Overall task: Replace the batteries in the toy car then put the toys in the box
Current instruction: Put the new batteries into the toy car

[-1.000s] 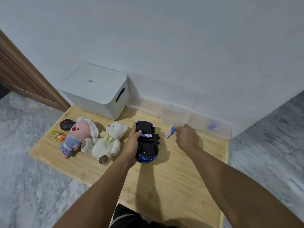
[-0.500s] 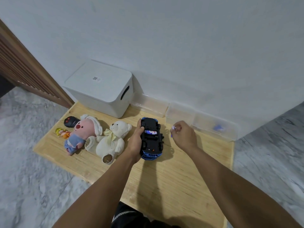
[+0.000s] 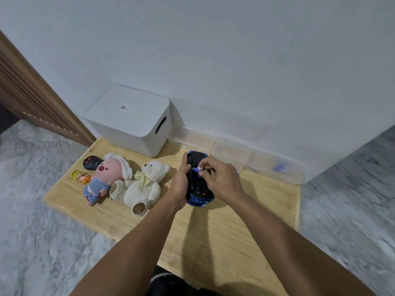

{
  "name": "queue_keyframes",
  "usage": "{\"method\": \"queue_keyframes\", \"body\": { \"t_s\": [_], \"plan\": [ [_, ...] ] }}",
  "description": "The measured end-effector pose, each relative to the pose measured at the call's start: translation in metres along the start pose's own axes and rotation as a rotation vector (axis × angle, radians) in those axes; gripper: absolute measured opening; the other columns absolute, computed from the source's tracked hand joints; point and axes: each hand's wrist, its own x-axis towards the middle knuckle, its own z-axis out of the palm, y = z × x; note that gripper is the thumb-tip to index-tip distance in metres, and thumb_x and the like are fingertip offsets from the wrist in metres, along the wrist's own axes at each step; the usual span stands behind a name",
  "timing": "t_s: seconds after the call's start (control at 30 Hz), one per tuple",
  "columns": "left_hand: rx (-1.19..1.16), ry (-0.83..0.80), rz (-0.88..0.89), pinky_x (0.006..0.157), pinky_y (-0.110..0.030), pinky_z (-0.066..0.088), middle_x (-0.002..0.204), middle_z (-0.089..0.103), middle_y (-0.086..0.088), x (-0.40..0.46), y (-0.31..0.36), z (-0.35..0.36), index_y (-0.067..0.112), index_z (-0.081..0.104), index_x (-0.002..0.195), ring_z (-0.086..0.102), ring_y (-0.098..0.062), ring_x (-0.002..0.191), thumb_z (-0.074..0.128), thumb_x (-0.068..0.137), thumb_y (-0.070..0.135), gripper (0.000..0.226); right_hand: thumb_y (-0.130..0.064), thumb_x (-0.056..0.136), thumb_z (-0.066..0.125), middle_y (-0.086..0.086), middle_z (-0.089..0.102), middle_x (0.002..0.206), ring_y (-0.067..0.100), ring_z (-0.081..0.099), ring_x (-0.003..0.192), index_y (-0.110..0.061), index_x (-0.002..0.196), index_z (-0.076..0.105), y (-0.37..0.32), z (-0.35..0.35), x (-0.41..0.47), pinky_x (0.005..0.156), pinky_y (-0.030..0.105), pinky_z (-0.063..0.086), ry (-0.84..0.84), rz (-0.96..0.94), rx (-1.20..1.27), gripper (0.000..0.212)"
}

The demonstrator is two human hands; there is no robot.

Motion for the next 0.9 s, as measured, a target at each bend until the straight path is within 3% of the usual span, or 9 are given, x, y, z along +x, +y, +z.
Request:
{"method": "queue_keyframes", "body": {
  "t_s": [0.23,0.33,0.4,0.47,0.57,0.7,0.8,0.9],
  "plan": [
    [-0.004,-0.027,0.014,0.102,-0.045,0.046,0.129,0.062,-0.005,-0.003,0.000,0.003,0.046,0.033,0.145,0.062,-0.025,0.116,0.024,0.103,0.021,0.050,-0.029,0.081,0.071,-0.022,0.072,0.086,0.000,0.066,0.085,-0.034,0.088,0.076,-0.006,0.003,0.003,0.083,0.032,0.054,-0.032,0.087,0.116,0.010],
    [-0.016,-0.035,0.031,0.084,-0.038,0.054,0.118,0.068,-0.005,-0.004,0.001,0.005,0.054,0.044,0.130,0.067,-0.023,0.103,0.025,0.103,0.019,0.048,-0.033,0.077,0.074,-0.019,0.070,0.084,0.002,0.063,0.082,-0.033,0.083,0.076,-0.010,0.001,0.004,0.079,0.030,0.052,0.008,0.180,0.130,0.006],
    [-0.004,-0.046,0.043,0.084,-0.039,0.055,0.113,0.071,-0.004,-0.004,0.001,0.005,0.056,0.048,0.125,0.068,-0.024,0.101,0.026,0.102,0.019,0.048,-0.041,0.072,0.075,-0.015,0.063,0.094,0.006,0.060,0.086,-0.032,0.089,0.072,-0.016,-0.002,0.004,0.076,0.028,0.047,0.035,0.286,0.095,0.019],
    [0.029,-0.054,0.071,0.093,-0.047,0.053,0.118,0.069,-0.005,-0.005,0.000,0.005,0.056,0.045,0.133,0.066,-0.028,0.108,0.028,0.101,0.021,0.050,-0.051,0.064,0.072,-0.009,0.057,0.101,0.012,0.056,0.088,-0.029,0.101,0.062,-0.021,-0.003,0.006,0.072,0.030,0.042,-0.007,0.476,0.027,0.044],
    [0.055,-0.058,0.113,0.098,-0.051,0.050,0.122,0.068,-0.006,-0.008,-0.001,0.006,0.056,0.046,0.132,0.064,-0.030,0.112,0.028,0.100,0.022,0.050,-0.058,0.052,0.069,-0.004,0.067,0.081,0.019,0.064,0.079,-0.019,0.085,0.062,-0.022,-0.002,0.011,0.066,0.034,0.051,-0.108,0.638,0.062,0.051],
    [0.079,-0.042,0.124,0.094,-0.045,0.052,0.114,0.071,-0.002,-0.010,-0.001,0.005,0.065,0.056,0.112,0.067,-0.027,0.108,0.030,0.101,0.022,0.051,-0.048,0.047,0.080,-0.001,0.072,0.071,0.020,0.072,0.073,-0.014,0.069,0.068,-0.012,0.000,0.015,0.071,0.036,0.056,-0.156,0.645,0.267,0.043],
    [0.093,-0.045,0.108,0.092,-0.044,0.053,0.111,0.073,0.003,-0.010,-0.002,0.006,0.068,0.056,0.107,0.067,-0.025,0.106,0.029,0.101,0.023,0.053,-0.043,0.038,0.087,0.001,0.075,0.077,0.018,0.073,0.077,-0.009,0.078,0.071,-0.006,-0.001,0.017,0.080,0.042,0.059,-0.168,0.685,0.377,0.055],
    [0.130,-0.041,0.096,0.097,-0.049,0.051,0.116,0.070,0.001,-0.010,-0.003,0.005,0.067,0.053,0.115,0.066,-0.027,0.109,0.030,0.100,0.026,0.049,-0.031,0.038,0.093,0.002,0.072,0.077,0.021,0.070,0.081,-0.011,0.066,0.059,0.000,-0.001,0.020,0.085,0.044,0.056,-0.181,0.739,0.454,0.048]
  ]
}}
